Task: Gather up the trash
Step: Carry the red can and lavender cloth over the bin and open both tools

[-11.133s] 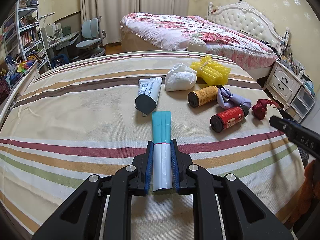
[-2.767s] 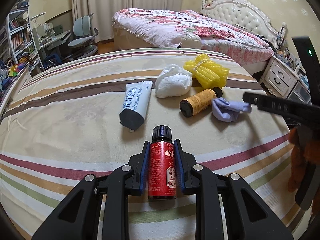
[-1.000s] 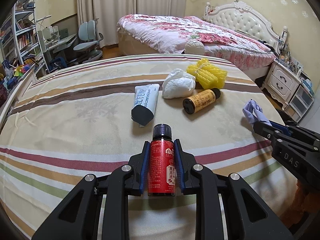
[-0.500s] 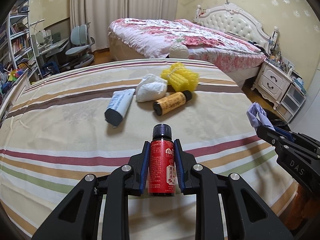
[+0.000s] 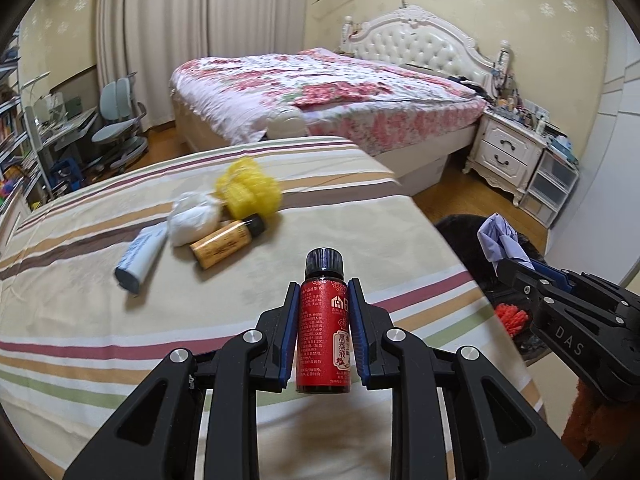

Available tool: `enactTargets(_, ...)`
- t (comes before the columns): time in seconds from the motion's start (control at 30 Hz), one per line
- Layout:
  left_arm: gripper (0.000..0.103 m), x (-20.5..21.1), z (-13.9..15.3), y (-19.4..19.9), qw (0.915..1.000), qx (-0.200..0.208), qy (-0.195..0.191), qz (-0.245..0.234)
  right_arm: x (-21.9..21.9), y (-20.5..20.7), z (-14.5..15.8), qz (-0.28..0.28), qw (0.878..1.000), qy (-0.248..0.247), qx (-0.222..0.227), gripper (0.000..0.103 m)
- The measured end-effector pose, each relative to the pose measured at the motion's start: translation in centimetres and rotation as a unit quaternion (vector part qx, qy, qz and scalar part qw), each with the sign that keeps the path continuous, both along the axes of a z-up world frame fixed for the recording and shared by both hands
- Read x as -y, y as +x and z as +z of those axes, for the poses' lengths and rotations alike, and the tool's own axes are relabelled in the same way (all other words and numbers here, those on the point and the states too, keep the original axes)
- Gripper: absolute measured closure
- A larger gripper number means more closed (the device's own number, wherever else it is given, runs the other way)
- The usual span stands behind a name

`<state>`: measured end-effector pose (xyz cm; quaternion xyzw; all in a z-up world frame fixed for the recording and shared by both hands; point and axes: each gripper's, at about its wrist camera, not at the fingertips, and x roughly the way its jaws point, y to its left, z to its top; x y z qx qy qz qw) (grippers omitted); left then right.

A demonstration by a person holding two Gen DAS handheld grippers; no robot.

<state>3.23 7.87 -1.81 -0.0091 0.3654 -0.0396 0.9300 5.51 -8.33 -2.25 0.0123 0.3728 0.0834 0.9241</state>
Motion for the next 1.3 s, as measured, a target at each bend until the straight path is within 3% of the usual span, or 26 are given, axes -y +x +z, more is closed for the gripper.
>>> enactTargets(0.53, 0.078, 9.3, -0.7, 3.7, 0.9973, -0.003, 0.006, -0.073, 7.9, 1.8, -1.5, -0.089, 0.996, -0.004, -0.009, 0.083)
enactTargets(1.3, 0.078, 15.4, -1.8, 6.4, 0.9941, -0.006, 0.035, -0.102, 12.7, 4.2, -2.8, -0.13, 0.991, 0.01, -0.018, 0.083)
